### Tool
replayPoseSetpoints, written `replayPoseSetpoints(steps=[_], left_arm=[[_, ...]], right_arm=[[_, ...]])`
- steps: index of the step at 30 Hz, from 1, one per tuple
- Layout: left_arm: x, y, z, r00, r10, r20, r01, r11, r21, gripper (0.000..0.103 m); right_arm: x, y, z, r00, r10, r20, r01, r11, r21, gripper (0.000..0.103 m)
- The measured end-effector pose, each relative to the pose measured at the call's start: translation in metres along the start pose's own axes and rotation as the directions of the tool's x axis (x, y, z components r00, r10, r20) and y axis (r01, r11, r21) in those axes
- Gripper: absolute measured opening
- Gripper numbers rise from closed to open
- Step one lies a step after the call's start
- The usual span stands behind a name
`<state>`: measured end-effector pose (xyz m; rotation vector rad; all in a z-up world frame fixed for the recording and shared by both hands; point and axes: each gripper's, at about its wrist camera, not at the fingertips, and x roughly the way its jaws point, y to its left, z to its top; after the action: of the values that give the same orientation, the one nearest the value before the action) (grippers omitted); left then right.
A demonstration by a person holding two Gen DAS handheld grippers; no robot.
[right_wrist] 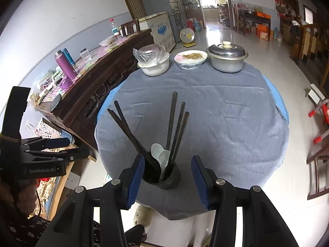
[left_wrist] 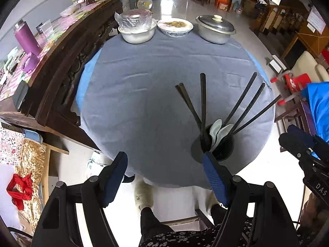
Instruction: Organize utensils
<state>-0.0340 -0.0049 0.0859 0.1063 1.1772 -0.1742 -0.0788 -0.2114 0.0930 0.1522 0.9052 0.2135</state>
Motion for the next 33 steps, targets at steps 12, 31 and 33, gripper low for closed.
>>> replayPoseSetpoints(steps=[12, 31, 33], left_arm=[[0.003, 0.007, 0.0, 0.999, 0.024, -0.022, -0.024, 1.0, 0.004, 0.076], [-0.001, 0.0, 0.007, 1.0, 0.009, 0.0, -0.009, 1.0, 0.022, 0.076], [-0.003, -0.001, 0.007, 1.0, 0.003, 0.005, -0.003, 1.0, 0.027, 0.076]], right_arm=[[0.01, 0.015, 0.001, 0.999, -0.013, -0.029, 0.012, 0.999, -0.031, 0.051], [0.011, 0.008, 0.001, 0.999, -0.012, -0.039, 0.012, 1.0, -0.006, 0.051], [0.01, 0.009, 0.002, 0.999, -0.012, -0.032, 0.012, 1.0, -0.009, 0.051]])
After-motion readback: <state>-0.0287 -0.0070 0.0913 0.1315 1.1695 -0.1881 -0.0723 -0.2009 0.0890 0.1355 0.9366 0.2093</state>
